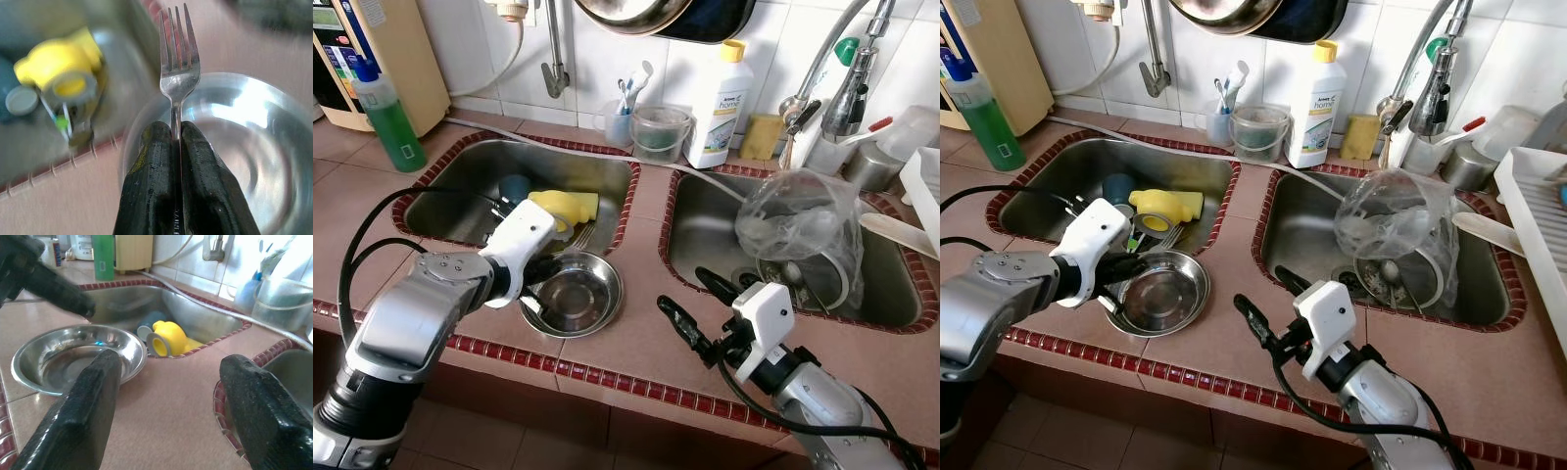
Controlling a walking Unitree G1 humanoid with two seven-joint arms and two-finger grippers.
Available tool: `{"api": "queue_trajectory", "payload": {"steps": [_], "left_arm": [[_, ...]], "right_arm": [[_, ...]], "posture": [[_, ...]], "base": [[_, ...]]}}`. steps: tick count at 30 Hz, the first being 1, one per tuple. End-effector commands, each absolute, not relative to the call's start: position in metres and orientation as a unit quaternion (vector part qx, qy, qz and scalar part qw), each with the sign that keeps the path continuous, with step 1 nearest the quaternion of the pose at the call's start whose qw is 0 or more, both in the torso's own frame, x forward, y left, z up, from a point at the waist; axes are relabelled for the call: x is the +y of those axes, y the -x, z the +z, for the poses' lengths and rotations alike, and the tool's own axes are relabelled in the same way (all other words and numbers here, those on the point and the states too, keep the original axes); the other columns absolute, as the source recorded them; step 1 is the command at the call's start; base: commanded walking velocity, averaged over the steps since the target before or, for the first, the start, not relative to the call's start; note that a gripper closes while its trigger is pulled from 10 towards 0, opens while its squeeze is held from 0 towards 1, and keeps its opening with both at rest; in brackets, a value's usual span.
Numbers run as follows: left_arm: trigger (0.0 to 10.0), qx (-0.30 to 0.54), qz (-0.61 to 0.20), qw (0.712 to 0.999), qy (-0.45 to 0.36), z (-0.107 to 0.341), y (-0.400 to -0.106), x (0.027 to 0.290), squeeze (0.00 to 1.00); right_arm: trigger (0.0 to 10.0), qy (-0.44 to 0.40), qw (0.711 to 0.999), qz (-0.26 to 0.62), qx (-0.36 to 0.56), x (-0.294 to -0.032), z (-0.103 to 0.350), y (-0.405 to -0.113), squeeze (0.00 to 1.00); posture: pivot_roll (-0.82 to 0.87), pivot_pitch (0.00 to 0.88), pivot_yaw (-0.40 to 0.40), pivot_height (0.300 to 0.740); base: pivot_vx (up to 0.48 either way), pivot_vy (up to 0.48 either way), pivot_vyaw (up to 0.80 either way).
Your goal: Kitchen organization
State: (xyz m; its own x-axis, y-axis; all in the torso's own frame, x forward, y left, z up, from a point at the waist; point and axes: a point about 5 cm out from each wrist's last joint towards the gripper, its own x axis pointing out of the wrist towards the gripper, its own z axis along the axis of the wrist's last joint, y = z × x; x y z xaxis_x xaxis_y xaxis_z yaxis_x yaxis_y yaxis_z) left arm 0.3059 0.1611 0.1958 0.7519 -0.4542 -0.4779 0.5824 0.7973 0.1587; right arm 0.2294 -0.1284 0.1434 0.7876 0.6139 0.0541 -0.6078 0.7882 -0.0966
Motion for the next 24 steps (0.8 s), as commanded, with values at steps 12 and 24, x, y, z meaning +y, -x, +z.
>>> {"api": "queue_trajectory", "payload": {"steps": [12, 24], "left_arm": [[10.0, 0.043, -0.172, 0.974, -0.143, 0.197, -0.334, 0.156, 0.0], [10.0, -0.06, -0.171, 0.984, -0.007, 0.174, -0.343, 0.13, 0.0]], "right_arm": [[10.0, 0.019, 0.967, 0.24, -0.083, -0.137, 0.153, -0.259, 0.0], [10.0, 0.015, 0.989, -0.009, -0.145, -0.163, 0.164, -0.298, 0.0]], "posture": [[0.06, 0.0, -0.033, 0.74], [0.07, 0.0, -0.034, 0.74]], "base": [[0.0, 0.0, 0.0], [0.0, 0.0, 0.0]]}}
